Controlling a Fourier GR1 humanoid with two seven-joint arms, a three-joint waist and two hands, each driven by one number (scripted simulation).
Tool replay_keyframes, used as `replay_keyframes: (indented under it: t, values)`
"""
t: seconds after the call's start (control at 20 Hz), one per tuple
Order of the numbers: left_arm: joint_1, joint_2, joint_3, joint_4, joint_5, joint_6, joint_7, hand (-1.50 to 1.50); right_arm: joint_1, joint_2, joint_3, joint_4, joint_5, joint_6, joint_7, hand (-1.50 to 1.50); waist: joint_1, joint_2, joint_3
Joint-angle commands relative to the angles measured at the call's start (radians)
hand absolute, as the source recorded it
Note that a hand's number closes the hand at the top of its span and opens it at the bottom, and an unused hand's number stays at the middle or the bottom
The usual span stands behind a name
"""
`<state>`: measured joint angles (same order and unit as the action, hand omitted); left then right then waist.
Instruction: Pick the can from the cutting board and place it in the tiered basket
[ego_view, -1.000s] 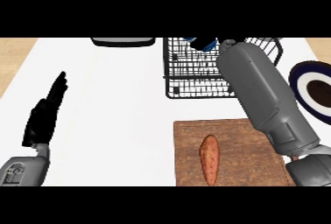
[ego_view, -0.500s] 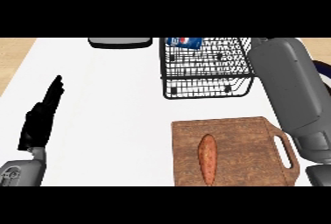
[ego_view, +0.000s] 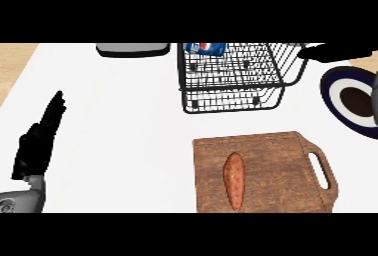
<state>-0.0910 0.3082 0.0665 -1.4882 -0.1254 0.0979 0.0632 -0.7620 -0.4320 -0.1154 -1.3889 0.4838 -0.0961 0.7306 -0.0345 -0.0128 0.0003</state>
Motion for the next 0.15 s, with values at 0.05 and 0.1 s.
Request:
replay_keyframes:
  t: [0.05, 0.1]
  values:
    - [-0.003, -0.007, -0.002, -0.047, -0.013, 0.016, 0.045, 0.00, 0.252, -0.088, -0.127, -0.292, -0.166, 0.101, -0.044, -1.50, -0.008, 0.000, 0.001]
    - [0.003, 0.009, 0.025, 0.046, 0.010, -0.022, -0.061, 0.00, 0.305, -0.052, -0.131, -0.327, -0.157, 0.062, -0.051, -1.50, 0.004, 0.007, 0.000]
